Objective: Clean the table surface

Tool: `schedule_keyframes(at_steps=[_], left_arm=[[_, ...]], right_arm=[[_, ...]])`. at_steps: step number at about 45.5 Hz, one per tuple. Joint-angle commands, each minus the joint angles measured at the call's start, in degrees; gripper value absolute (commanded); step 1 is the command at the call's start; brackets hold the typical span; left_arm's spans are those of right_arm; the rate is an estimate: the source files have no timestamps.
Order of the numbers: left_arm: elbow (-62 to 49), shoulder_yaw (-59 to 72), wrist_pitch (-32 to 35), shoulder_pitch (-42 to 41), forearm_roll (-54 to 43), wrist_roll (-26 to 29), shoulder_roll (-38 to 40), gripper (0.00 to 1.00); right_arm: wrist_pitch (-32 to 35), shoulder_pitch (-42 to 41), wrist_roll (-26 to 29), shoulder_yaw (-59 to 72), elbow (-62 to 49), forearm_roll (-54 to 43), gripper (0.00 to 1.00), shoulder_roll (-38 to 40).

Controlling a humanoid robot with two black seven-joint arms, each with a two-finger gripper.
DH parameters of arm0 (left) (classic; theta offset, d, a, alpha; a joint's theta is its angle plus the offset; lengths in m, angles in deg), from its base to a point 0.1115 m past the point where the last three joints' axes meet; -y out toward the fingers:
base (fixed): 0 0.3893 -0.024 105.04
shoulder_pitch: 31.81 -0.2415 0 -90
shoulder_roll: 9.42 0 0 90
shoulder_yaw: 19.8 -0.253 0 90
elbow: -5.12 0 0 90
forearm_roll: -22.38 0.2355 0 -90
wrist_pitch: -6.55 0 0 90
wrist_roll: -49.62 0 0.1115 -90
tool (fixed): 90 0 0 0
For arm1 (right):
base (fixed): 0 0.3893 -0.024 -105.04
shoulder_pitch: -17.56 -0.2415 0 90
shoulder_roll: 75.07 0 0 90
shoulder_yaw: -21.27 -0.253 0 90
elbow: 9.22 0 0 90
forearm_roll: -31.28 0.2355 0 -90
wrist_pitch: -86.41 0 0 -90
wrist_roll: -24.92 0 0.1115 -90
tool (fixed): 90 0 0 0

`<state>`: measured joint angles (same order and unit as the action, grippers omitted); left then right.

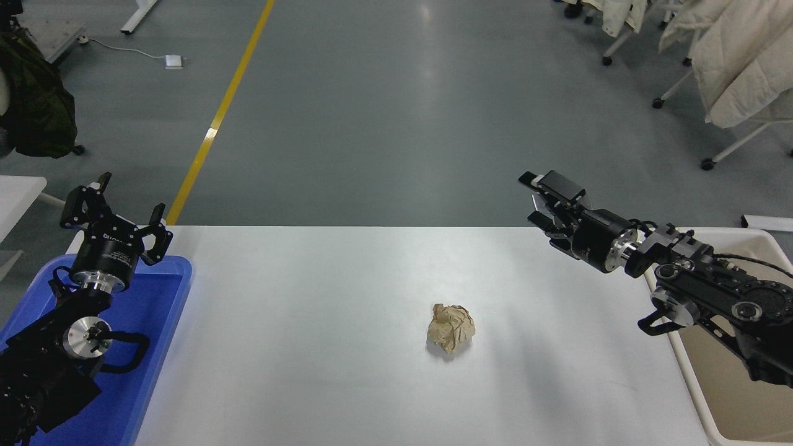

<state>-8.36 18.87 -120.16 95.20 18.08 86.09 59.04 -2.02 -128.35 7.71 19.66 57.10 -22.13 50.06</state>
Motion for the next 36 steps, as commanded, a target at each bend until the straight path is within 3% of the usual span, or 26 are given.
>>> schedule_keyframes(at_steps=[1,13,26,36], left_arm=[[0.0,0.0,0.0,0.0,0.0,0.0,0.0,1.0],[0.0,0.0,0.0,0.0,0.0,0.0,0.0,1.0],[0.0,0.0,0.0,0.0,0.0,0.0,0.0,1.0],[0.0,0.0,-0.1,0.0,0.0,0.0,0.0,1.0]], right_arm=[[0.4,-9.2,6.9,18.3,4.4,-8.4,1.0,-2.9],[0.4,-9.6,15.9,19.6,-0.6,-7.7,1.0,-13.5],[0.4,-9.0,16.7,20.7,-8.1,-7.7,1.0,-23.1],[0.4,-8.3,16.4,21.1,-13.1,-7.7,1.0,-25.4]])
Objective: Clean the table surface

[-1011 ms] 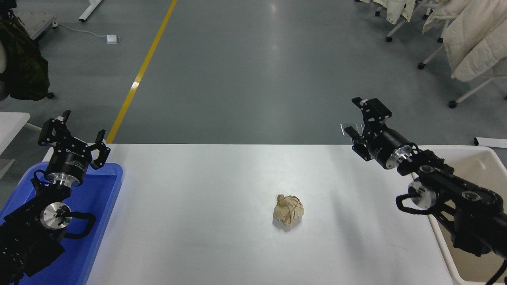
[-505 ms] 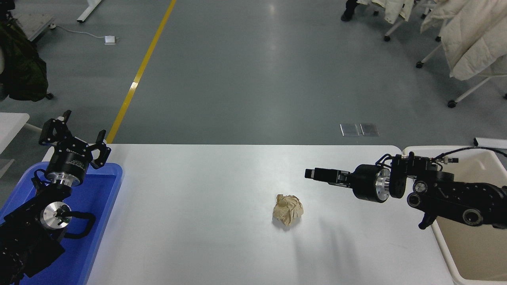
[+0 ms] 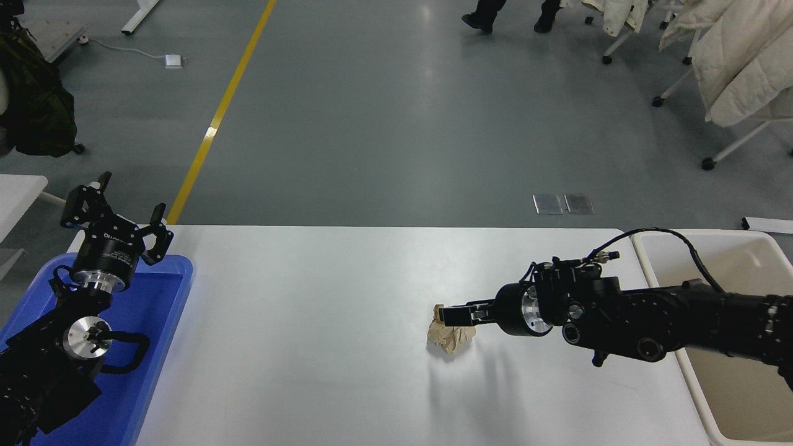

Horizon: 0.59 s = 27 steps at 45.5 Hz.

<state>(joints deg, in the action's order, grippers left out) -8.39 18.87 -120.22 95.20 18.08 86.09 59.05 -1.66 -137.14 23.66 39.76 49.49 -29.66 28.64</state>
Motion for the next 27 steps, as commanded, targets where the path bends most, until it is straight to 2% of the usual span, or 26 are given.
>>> schedule_keyframes(at_steps=[1,27], left_arm=[[0.1,0.0,0.0,0.0,0.0,0.0,0.0,1.0],[0.1,0.0,0.0,0.0,0.0,0.0,0.0,1.0]], right_arm=[[0.0,0.6,0.5,1.0,-5.7,-0.2,1.0,-3.9],[0.0,3.2,0.1,2.0,-13.3,-0.2,1.0,-10.6]])
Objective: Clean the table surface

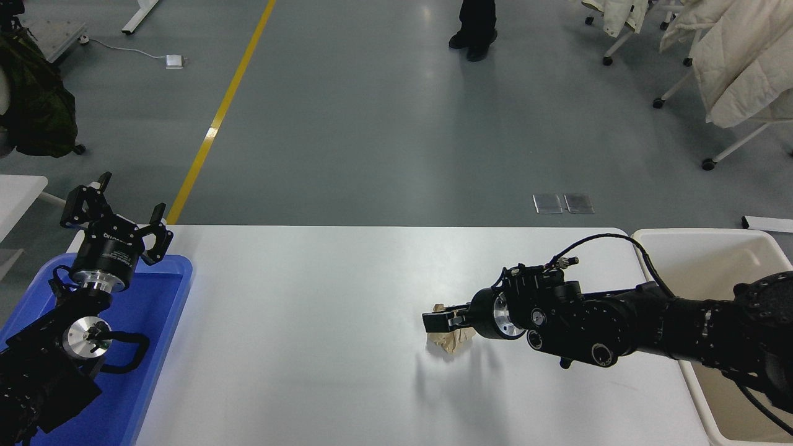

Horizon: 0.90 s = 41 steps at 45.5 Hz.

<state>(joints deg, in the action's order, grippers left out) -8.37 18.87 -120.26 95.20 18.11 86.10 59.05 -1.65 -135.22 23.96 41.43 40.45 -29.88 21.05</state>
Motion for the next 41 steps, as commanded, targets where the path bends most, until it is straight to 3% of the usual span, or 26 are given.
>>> schedule_keyframes(at_steps=[1,16,41], left_arm=[[0.0,0.0,0.0,0.0,0.0,0.0,0.0,1.0],[0.0,0.0,0.1,0.0,0.0,0.0,0.0,1.0],[0.0,0.0,0.1,0.0,0.0,0.0,0.0,1.0]], right_arm=[[0.0,1.5,-0.2,0.6,-4.8,0.0,1.0,-3.1],[-0.1,2.1,-1.9,3.0,-7.3,-0.6,1.0,-4.3],[-0.2,0.6,-11.0,6.4,-6.9,-1.0,0.99,-1.5]])
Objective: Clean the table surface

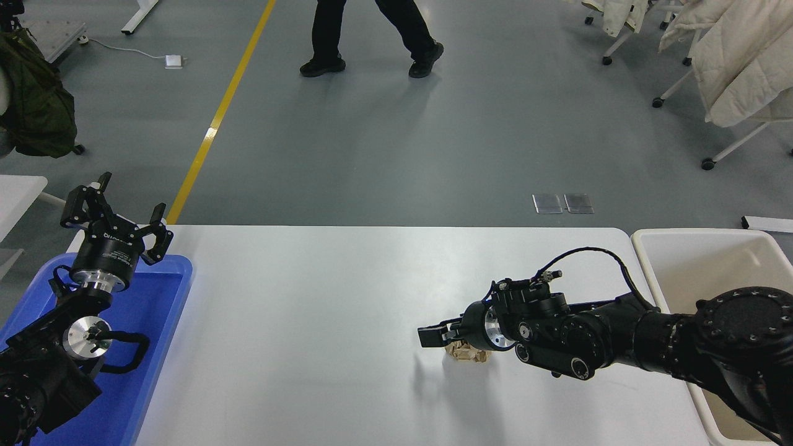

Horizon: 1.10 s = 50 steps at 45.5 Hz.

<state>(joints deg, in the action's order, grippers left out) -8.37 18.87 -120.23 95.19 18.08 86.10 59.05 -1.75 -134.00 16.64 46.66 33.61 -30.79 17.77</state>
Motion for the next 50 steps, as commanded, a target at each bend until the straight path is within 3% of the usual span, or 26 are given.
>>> schedule_keyframes(at_steps=[1,23,50], left_arm=[[0.0,0.0,0.0,0.0,0.0,0.0,0.0,1.0],[0.0,0.0,0.0,0.0,0.0,0.0,0.0,1.0],[0.0,0.0,0.0,0.0,0.0,0.0,0.0,1.0]], right_arm=[[-0.1,-0.8,-3.9,1.1,0.1,-0.1,1.0,2.2],[-0.1,0.1,-8.7,0.7,5.9,-7.2,1.0,10.0],[-1.4,2.8,-8.1,0.2,5.7,-7.2,1.0,7.3]])
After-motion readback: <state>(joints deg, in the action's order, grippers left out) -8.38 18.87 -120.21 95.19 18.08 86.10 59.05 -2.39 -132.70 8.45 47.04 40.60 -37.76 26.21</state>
